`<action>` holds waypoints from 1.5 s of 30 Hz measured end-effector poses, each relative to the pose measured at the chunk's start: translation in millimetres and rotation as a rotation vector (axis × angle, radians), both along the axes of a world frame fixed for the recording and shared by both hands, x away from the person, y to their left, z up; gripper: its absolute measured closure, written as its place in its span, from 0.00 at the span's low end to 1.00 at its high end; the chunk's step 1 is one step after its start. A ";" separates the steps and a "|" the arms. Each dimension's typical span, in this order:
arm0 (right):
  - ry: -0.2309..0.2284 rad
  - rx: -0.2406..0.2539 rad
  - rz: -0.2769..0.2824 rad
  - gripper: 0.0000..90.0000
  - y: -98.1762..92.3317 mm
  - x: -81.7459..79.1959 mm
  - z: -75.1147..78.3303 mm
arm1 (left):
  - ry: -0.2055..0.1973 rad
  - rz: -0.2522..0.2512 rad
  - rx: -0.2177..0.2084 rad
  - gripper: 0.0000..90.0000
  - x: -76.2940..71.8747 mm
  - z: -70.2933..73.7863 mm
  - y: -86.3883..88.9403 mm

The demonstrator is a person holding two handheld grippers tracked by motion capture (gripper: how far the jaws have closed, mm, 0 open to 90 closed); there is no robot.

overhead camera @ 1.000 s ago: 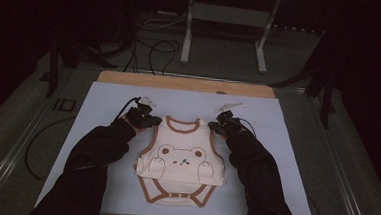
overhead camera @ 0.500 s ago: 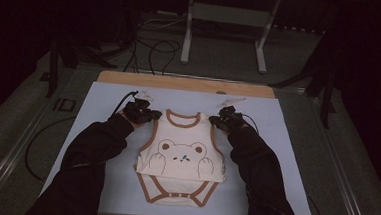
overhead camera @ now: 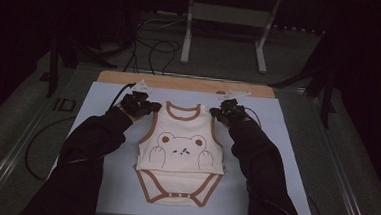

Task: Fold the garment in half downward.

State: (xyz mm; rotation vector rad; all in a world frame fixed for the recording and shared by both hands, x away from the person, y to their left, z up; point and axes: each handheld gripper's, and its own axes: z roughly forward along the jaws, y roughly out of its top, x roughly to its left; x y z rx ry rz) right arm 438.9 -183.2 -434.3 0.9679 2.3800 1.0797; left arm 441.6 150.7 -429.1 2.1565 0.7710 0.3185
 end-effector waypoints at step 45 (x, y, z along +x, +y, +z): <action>-0.155 0.058 0.011 0.97 -5.6 -23.2 63.0 | -0.129 -0.023 -0.094 0.97 -24.1 57.9 6.7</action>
